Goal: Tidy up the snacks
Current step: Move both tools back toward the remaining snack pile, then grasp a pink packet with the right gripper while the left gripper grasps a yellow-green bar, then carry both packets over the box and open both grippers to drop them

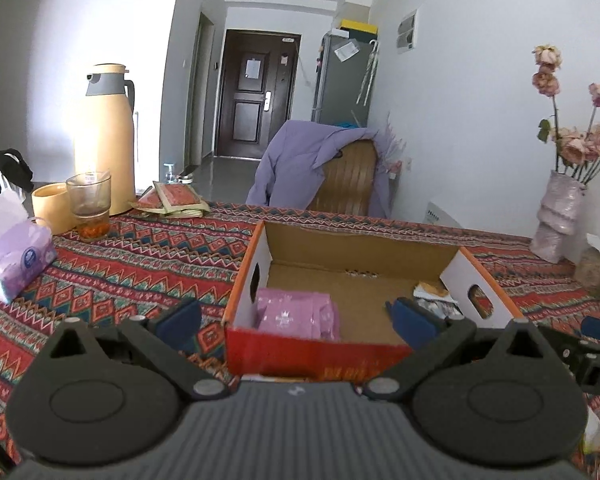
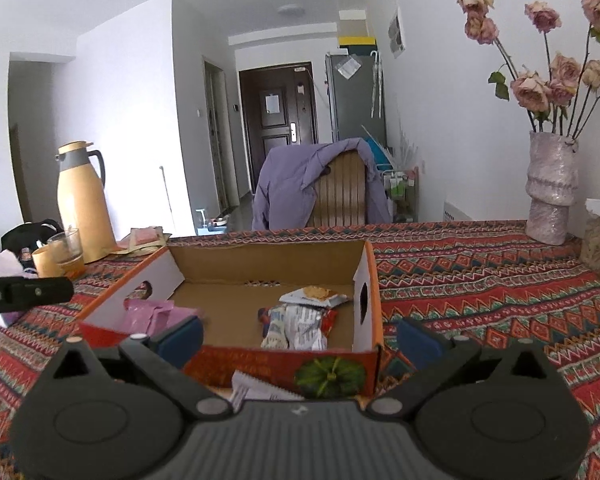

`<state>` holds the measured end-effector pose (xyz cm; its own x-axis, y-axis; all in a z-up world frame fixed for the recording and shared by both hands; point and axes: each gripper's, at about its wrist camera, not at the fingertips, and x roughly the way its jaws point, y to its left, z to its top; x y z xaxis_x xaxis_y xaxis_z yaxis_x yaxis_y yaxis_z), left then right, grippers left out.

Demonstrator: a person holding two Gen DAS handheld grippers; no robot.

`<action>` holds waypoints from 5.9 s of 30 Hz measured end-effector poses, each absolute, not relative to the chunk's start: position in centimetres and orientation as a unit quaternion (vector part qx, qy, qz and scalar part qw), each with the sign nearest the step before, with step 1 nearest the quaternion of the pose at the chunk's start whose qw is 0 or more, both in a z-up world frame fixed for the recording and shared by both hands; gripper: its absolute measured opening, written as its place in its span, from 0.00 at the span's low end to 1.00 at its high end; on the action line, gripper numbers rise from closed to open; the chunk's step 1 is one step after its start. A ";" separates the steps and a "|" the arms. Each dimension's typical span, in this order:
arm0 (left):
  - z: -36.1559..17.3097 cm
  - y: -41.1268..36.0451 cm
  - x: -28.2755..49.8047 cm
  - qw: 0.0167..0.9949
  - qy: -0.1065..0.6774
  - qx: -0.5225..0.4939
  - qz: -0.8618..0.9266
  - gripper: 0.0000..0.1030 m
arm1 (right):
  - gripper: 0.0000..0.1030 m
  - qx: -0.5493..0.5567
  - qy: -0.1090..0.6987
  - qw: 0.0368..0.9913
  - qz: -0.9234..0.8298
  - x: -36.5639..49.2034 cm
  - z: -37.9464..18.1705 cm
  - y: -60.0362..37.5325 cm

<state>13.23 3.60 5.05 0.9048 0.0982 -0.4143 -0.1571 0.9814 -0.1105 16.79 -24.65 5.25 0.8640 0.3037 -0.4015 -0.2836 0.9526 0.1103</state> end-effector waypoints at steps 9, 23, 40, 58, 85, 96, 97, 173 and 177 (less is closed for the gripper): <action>3.0 4.3 7.6 0.979 0.193 -0.036 0.059 1.00 | 1.00 0.029 0.209 0.964 0.164 12.4 4.4 -25.3; 0.5 5.5 2.8 0.980 0.190 -0.029 0.057 1.00 | 1.00 0.023 0.234 0.961 0.147 9.7 2.4 -26.4; -0.4 5.2 3.5 0.976 0.210 -0.037 0.049 1.00 | 0.84 -0.028 0.325 0.939 0.110 13.1 -1.6 -24.2; -1.2 4.8 3.9 0.972 0.230 -0.038 0.038 1.00 | 0.59 -0.017 0.318 0.940 0.125 12.9 -2.7 -23.9; -4.6 3.9 7.9 0.933 0.358 0.008 -0.016 1.00 | 0.59 0.008 0.255 0.957 0.137 9.3 -0.2 -25.3; -4.1 1.6 6.0 0.932 0.360 0.025 -0.045 0.74 | 0.59 0.014 0.257 0.956 0.139 9.3 -0.4 -25.6; -4.0 1.5 6.2 0.932 0.358 0.026 -0.044 0.72 | 0.59 0.015 0.257 0.956 0.139 9.3 -0.4 -25.6; 8.3 0.7 29.8 0.959 0.263 -0.058 0.084 0.35 | 0.59 0.017 0.223 0.968 0.118 29.3 6.5 -21.1; 7.0 0.7 30.7 0.956 0.277 -0.052 0.082 0.35 | 0.59 0.013 0.237 0.965 0.115 30.1 5.4 -20.6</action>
